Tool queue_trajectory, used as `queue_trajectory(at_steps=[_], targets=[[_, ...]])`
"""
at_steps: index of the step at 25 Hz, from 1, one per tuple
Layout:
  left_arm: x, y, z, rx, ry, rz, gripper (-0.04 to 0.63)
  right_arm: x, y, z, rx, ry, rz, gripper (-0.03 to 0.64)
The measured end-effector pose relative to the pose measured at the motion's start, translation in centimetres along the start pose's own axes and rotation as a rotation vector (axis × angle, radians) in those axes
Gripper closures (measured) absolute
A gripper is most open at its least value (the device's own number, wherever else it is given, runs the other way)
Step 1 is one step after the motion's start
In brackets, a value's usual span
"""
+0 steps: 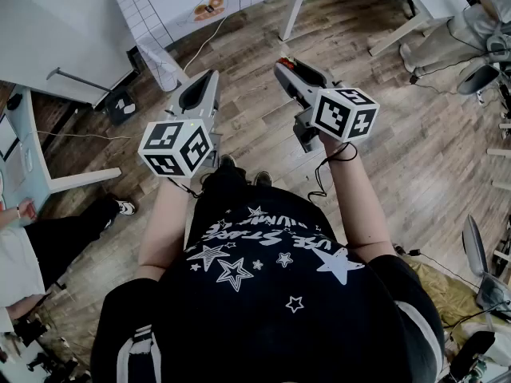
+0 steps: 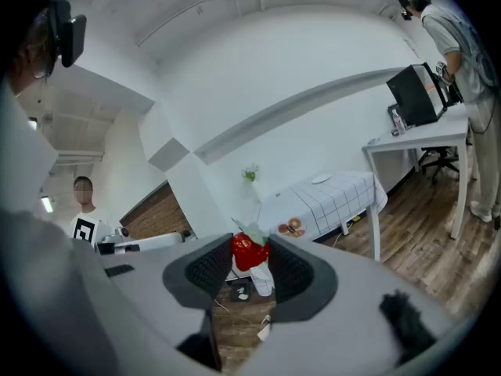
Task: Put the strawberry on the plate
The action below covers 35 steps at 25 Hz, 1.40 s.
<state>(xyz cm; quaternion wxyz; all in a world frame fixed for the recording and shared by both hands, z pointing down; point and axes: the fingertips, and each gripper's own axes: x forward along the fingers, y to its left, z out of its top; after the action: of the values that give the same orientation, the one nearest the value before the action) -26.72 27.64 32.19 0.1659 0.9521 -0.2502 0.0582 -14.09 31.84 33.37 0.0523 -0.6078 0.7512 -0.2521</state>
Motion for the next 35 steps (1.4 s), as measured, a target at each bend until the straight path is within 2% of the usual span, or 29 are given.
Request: queue_trajectory(at_steps=[5, 11, 25, 30, 35], targets=[[-0.7, -1.8, -1.1, 0.022, 0.006, 0.006, 0.586, -1.5, 0.1, -1.6, -0.016, 0.032, 0.007, 0.465], [-1.4, -3.3, -1.8, 0.014, -0.001, 0.002, 0.586, -2.6, 0.6, -2.3, -0.028, 0.047, 0.023, 0.465], [-1.8, -4.6, -1.9, 0.026, 0.003, 0.019, 0.586, -3.9, 1.0, -2.1, -0.024, 0.034, 0.061, 0.465], [-1.9, -5.2, -1.9, 0.037, -0.007, 0.030, 0.586, -4.8, 1.3, -2.1, -0.087, 0.046, 0.070, 0.465], [-1.6, -5.9, -2.4, 0.036, -0.004, 0.032, 0.586, -5.2, 0.3, -3.2, -0.154, 0.093, 0.030, 0.465]])
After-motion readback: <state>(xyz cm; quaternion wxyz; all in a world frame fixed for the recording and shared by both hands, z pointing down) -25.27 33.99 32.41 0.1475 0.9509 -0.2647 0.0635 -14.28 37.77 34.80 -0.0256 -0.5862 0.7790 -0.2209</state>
